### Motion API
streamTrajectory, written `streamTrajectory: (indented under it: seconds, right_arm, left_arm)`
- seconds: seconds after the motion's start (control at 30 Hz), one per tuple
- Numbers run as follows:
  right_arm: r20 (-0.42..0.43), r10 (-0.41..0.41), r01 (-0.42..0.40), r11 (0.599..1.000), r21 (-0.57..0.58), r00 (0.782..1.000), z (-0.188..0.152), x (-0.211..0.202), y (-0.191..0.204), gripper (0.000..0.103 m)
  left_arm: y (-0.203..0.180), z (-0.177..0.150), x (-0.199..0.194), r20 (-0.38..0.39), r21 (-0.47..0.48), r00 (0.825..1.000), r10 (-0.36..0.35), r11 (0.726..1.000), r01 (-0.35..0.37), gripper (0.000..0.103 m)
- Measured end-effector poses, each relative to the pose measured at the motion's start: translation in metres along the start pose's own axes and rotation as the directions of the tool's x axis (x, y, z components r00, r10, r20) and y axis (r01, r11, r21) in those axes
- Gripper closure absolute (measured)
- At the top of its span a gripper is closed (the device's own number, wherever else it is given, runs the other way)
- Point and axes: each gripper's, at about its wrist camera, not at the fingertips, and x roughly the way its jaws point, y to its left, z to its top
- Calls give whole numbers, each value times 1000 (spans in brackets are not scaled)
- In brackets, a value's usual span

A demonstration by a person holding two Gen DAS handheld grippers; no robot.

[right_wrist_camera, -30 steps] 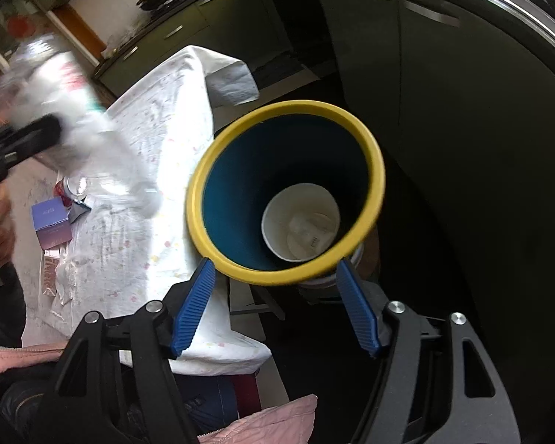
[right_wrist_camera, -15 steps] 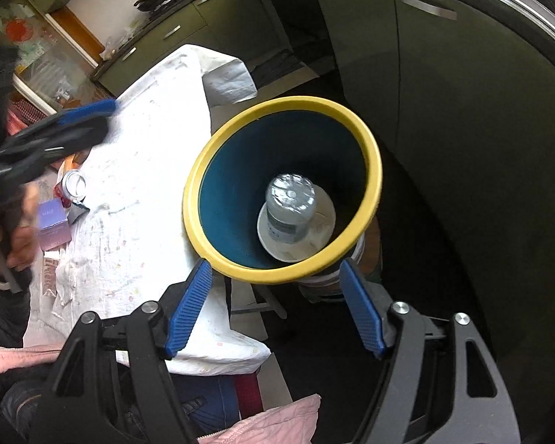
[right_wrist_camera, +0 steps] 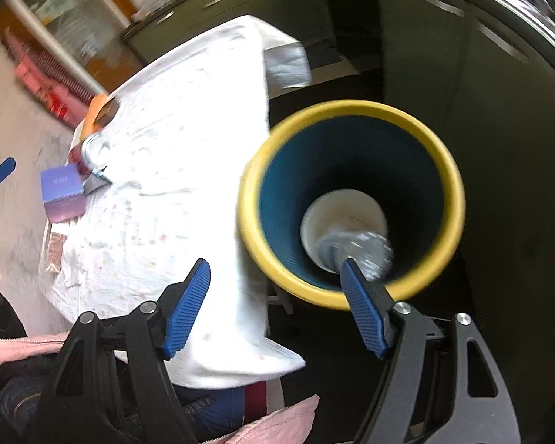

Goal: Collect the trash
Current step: 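Carry the plastic bottle over the bin and open the left gripper, then grasp the purple box with the right gripper and lift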

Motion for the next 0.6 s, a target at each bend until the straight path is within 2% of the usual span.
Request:
streamTrajectory:
  seconds: [0.07,0.3,0.5,0.6]
  right_arm:
    - [-14,7,-8,999,-53,1000,9,6,22,34]
    - [-76,58,-74,971,-227,995,44,31,111,34]
    - [-142,141,-183,918,-352,980,76,50,202,34]
    - [-133,132,-178,881,-438,982,81,51,254,34]
  left_arm:
    - [29,-20,-18,-2,-57,999,51,997,-51,11]
    - [99,-81,-62,-4,-172,992,128,977,-126,11]
    - [130,-117,-84,-15,-219,984,180,959,-179,10]
    - [142,-130,-90,-19,-248,982,188,951,-187,10]
